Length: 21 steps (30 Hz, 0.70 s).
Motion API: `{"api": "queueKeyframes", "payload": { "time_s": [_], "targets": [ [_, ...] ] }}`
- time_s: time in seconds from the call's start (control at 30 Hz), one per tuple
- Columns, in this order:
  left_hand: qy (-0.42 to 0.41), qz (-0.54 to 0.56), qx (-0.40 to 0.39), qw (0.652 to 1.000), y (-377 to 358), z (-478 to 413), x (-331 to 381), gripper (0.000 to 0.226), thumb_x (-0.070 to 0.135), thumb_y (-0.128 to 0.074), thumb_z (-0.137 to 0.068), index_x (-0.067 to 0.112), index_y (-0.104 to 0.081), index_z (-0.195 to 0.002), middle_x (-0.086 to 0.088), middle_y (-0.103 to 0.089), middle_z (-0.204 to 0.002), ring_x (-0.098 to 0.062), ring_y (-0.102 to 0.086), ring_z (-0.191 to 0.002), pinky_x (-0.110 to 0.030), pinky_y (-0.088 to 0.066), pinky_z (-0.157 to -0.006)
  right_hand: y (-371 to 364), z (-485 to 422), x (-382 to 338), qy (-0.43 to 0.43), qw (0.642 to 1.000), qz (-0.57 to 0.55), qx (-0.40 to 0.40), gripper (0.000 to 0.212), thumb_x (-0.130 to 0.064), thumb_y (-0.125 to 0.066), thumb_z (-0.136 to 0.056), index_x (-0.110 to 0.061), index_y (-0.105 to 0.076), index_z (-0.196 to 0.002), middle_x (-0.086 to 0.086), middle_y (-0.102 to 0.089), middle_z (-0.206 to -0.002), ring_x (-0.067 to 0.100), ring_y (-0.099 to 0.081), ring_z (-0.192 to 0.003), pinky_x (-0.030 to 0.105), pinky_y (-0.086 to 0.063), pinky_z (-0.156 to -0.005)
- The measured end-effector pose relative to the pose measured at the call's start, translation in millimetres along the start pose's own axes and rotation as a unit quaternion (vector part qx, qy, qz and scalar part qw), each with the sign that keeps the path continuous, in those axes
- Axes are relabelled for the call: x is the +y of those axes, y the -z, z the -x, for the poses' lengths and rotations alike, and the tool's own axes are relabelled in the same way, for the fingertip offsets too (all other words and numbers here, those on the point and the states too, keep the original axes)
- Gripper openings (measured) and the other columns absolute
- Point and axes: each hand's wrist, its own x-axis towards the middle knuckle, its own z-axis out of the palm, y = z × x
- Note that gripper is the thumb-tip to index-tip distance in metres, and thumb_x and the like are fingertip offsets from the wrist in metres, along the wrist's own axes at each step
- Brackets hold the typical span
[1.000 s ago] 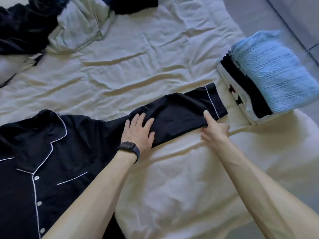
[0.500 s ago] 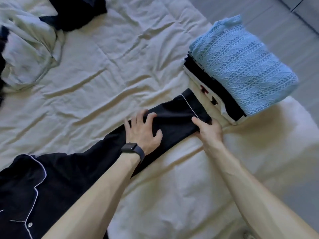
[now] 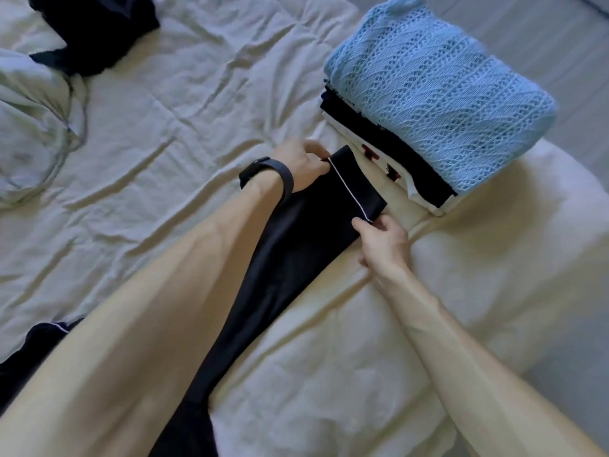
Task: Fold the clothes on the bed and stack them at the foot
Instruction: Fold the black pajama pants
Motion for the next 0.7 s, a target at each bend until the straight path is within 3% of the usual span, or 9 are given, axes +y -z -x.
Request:
{"api": "queueKeyframes", "payload": {
  "time_s": [0.1, 0.17, 0.27, 0.3, 0.4, 0.47, 0.53, 0.6, 0.7],
  "targets": [
    [0.069, 0.19, -0.024, 0.979, 14.4, 37.6, -0.2, 0.009, 0.018, -0.053, -0.1, 0.02, -0.06, -0.105, 0.003, -0.071, -0.077, -0.013, -0.054, -0.052, -0.02, -0.037, -0.045, -0.7, 19.4, -12.3, -0.021, 0.981, -0.184, -0.053, 0.009, -0.021, -0.067, -0.094, -0.018, -0.062, -0.089, -0.004, -0.066, -0.07, 0.008, -0.047, -0.044, 0.024, -0.048, -0.046],
    [0.097, 0.29, -0.019, 0.952, 26.4, 72.8, -10.3, 0.012, 0.014, -0.047, -0.1, 0.017, -0.059, -0.099, -0.001, -0.075, -0.082, -0.018, -0.057, -0.055, -0.024, -0.032, -0.048, -1.8, 43.6, -20.1, -0.023, 0.969, -0.226, -0.097, 0.003, -0.022, -0.064, -0.096, -0.02, -0.063, -0.097, -0.002, -0.074, -0.077, 0.01, -0.051, -0.046, 0.025, -0.049, -0.048],
    [0.136, 0.388, 0.019, 0.911, 45.5, 141.3, -50.4, 0.03, 0.018, -0.042, -0.099, 0.001, -0.062, -0.114, -0.006, -0.077, -0.08, -0.024, -0.061, -0.057, -0.027, -0.036, -0.052, -10.7, 97.2, -18.8, -0.041, 0.943, -0.28, -0.173, 0.018, -0.032, -0.057, -0.096, -0.018, -0.064, -0.105, 0.006, -0.079, -0.099, 0.018, -0.069, -0.06, 0.029, -0.057, -0.057],
    [0.149, 0.404, 0.034, 0.902, 51.1, 169.0, -68.5, 0.032, 0.021, -0.043, -0.099, -0.001, -0.064, -0.111, -0.007, -0.077, -0.079, -0.024, -0.064, -0.057, -0.027, -0.038, -0.052, -16.1, 119.2, -15.2, -0.046, 0.938, -0.281, -0.197, 0.027, -0.039, -0.054, -0.098, -0.016, -0.068, -0.101, 0.007, -0.079, -0.102, 0.022, -0.074, -0.07, 0.03, -0.058, -0.059],
    [0.168, 0.395, 0.083, 0.9, 64.2, 263.6, -125.4, 0.038, 0.044, -0.06, -0.096, 0.009, -0.068, -0.083, -0.007, -0.075, -0.07, -0.019, -0.072, -0.058, -0.023, -0.044, -0.05, -43.5, 193.8, 0.9, -0.028, 0.943, -0.231, -0.238, 0.053, -0.057, -0.054, -0.098, -0.02, -0.08, -0.071, -0.001, -0.078, -0.088, 0.024, -0.077, -0.083, 0.028, -0.059, -0.06],
    [0.155, 0.401, 0.095, 0.898, 68.6, 337.1, -167.1, 0.039, 0.048, -0.077, -0.077, 0.013, -0.061, -0.07, -0.003, -0.07, -0.066, -0.02, -0.072, -0.061, -0.023, -0.05, -0.054, -70.7, 251.9, 22.1, 0.011, 0.95, -0.169, -0.263, 0.043, -0.049, -0.063, -0.096, -0.025, -0.08, -0.065, -0.004, -0.076, -0.078, 0.017, -0.076, -0.078, 0.026, -0.059, -0.062],
    [0.138, 0.448, 0.094, 0.878, 64.2, 413.8, -210.9, 0.033, 0.035, -0.084, -0.069, 0.018, -0.057, -0.067, -0.003, -0.063, -0.068, -0.02, -0.07, -0.065, -0.026, -0.055, -0.057, -99.6, 309.7, 57.1, 0.054, 0.947, -0.132, -0.29, 0.022, -0.03, -0.074, -0.092, -0.021, -0.08, -0.074, -0.002, -0.074, -0.078, 0.014, -0.071, -0.076, 0.027, -0.058, -0.064],
    [0.143, 0.486, 0.129, 0.852, 47.7, 485.3, -262.0, 0.029, 0.013, -0.083, -0.076, 0.019, -0.056, -0.069, 0.0, -0.062, -0.068, -0.014, -0.067, -0.063, -0.025, -0.054, -0.055, -127.0, 366.1, 105.8, 0.092, 0.945, -0.1, -0.299, 0.007, -0.016, -0.082, -0.085, -0.02, -0.076, -0.085, -0.001, -0.072, -0.083, 0.019, -0.069, -0.082, 0.033, -0.057, -0.07],
    [0.181, 0.519, 0.163, 0.819, 0.2, 590.6, -336.9, 0.028, -0.007, -0.073, -0.083, 0.018, -0.058, -0.08, 0.0, -0.058, -0.075, -0.011, -0.061, -0.062, -0.03, -0.057, -0.059, -157.1, 448.3, 197.3, 0.149, 0.944, 0.001, -0.293, 0.027, -0.018, -0.085, -0.075, -0.032, -0.072, -0.094, -0.008, -0.069, -0.085, 0.014, -0.065, -0.082, 0.034, -0.055, -0.076]
  ]
}}
